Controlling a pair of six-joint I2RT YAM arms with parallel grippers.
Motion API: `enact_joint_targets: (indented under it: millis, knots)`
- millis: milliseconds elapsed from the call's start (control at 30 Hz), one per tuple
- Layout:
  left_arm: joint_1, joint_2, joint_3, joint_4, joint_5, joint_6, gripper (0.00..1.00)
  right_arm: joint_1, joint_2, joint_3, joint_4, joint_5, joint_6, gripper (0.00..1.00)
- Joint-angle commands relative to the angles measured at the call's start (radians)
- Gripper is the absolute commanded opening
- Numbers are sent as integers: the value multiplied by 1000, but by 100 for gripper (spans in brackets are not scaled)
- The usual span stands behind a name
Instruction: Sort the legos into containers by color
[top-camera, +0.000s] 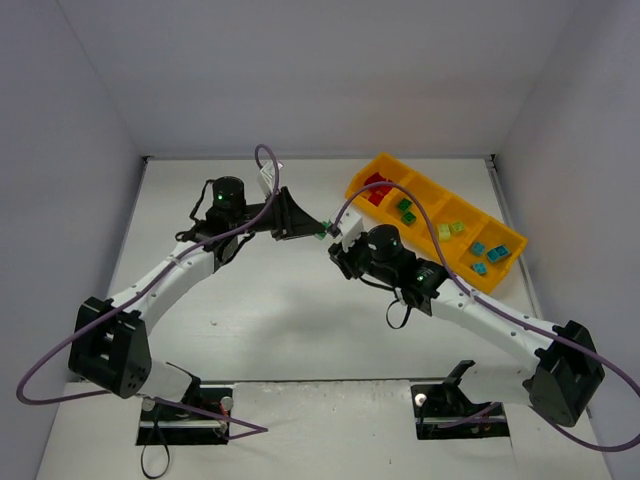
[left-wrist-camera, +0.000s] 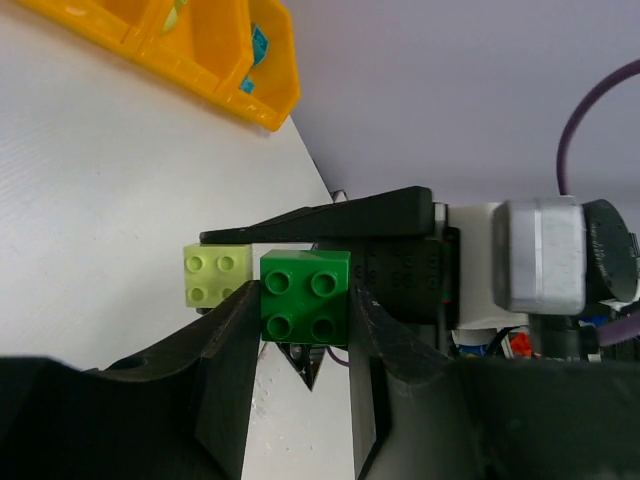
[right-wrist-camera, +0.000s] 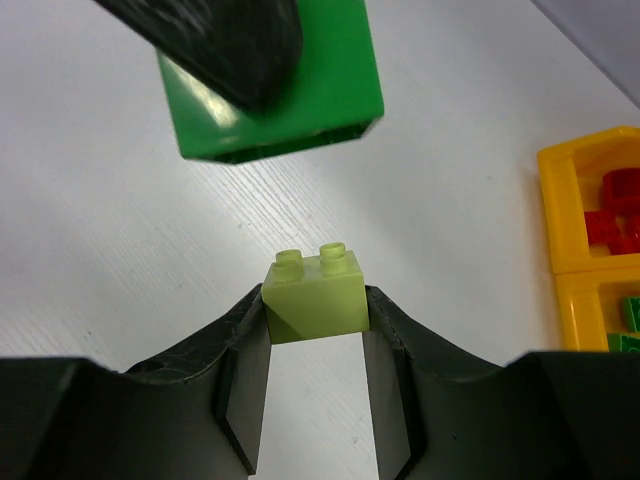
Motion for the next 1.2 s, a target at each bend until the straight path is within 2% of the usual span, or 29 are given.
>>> enact_joint_targets:
  millis: [0,200,367,633,867,1167]
  knots:
    - [6,-57,61,72,33,1,0,4,-14,3,40,50,-2,0]
    - [11,-73,59,22,19,39,0,-26,-28,-8,28,99,29,0]
    - [17,-93,59,-56,-7,94,0,-120,-54,-20,25,99,81,0]
    - [21,-139,35,-167,-55,183,0,-239,-73,-31,2,233,182,0]
    - [21,-177,9,-273,-93,249,0,-471,-47,6,-41,264,308,0]
    - [23,-214,-8,-337,-124,282,0,-640,67,78,-100,263,426,0]
